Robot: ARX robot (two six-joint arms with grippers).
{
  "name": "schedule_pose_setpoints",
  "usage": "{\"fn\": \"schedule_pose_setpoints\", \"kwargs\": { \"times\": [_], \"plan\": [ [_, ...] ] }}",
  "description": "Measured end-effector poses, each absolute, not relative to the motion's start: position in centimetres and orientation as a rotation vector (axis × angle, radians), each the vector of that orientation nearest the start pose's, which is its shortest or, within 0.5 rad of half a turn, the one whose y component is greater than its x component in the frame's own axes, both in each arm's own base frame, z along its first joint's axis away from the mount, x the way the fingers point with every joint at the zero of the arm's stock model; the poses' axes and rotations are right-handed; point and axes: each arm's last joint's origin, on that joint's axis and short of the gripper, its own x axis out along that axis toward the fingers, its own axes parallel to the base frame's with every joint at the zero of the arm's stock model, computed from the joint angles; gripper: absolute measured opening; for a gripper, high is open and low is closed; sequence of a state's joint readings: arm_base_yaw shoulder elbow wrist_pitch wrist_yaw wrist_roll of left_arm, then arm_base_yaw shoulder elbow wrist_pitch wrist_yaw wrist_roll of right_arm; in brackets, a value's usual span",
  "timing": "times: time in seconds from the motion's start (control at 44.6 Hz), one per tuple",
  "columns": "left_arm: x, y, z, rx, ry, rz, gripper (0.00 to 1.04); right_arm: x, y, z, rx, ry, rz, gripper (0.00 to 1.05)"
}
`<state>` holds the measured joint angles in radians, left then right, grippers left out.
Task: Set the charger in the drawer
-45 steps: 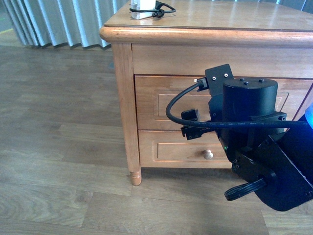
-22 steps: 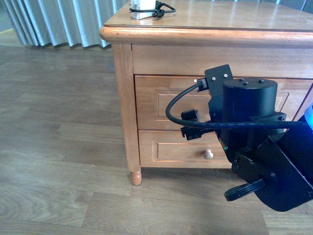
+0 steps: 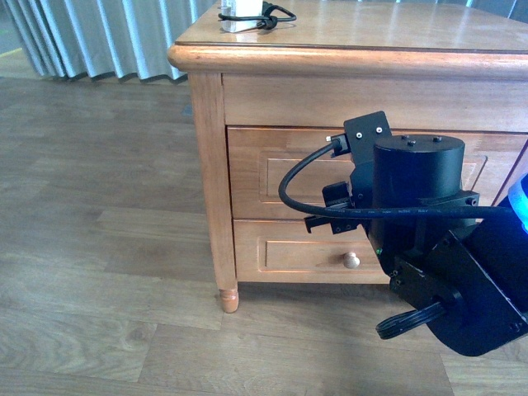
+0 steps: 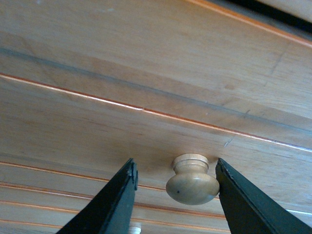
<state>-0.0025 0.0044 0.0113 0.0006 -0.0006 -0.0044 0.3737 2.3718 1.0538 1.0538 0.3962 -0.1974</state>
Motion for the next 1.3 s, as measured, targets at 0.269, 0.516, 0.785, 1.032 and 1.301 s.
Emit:
{"fn": "schedule_pose_setpoints", "kwargs": {
  "times": [0.269, 0.516, 0.785, 1.032, 1.301],
  "plan": [
    [9.7, 0.0, 16.7, -0.004, -0.007, -0.002, 0.99, 39.6, 14.2, 4.0, -0.298, 0.247, -0.016, 0.25],
    [9.7, 0.0, 16.7, -0.004, -0.007, -0.002, 0.99, 39.6, 14.2, 4.0, -0.298, 0.247, -0.014, 0.24],
    [9.7, 0.0, 16.7, -0.004, -0.007, -0.002, 0.99, 39.4, 13.9, 3.9, -0.292, 0.242, 0.004, 0.24],
    [9.7, 0.0, 16.7, -0.004, -0.007, -0.002, 0.99, 37.3, 12.8, 4.0, -0.276, 0.247, 0.049, 0.24],
    [9.7, 0.0, 16.7, -0.004, -0.007, -0.002, 0.99, 33.9, 11.2, 4.4, -0.246, 0.283, 0.103, 0.24]
  ]
}}
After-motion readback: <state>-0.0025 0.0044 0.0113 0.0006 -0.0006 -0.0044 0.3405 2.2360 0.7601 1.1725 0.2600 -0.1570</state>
